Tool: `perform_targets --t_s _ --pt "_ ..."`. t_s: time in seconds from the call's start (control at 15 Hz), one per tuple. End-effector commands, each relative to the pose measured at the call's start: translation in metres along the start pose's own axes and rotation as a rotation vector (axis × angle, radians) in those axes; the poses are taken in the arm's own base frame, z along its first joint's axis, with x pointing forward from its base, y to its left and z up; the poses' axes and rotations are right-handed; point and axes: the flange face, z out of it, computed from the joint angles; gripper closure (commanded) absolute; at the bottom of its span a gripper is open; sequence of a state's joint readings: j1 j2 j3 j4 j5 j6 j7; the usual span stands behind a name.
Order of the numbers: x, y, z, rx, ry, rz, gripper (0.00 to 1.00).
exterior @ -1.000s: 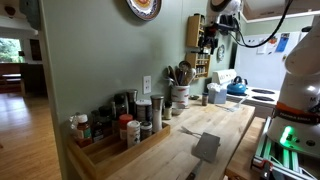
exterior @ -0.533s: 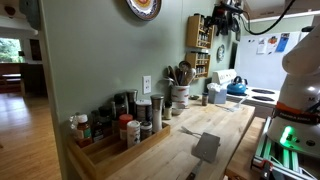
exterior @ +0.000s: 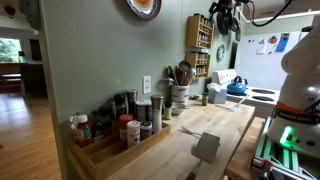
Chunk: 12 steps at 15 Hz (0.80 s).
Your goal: Pick up the second spice bottle from the left on the top shelf of the top spice rack and put it on the table
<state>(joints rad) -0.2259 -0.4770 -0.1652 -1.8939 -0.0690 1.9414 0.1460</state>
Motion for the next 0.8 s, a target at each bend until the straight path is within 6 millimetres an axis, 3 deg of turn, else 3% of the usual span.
perform_targets --t_s 0.0,0.2,0.73 --pt "0.001 -0.002 0.001 0.0 -0.003 -0.004 0.0" --pt "0.001 -0.004 0.003 -0.002 -0.008 -0.007 0.0" --pt "0.087 0.049 -0.016 0.197 0.106 0.244 0.0"
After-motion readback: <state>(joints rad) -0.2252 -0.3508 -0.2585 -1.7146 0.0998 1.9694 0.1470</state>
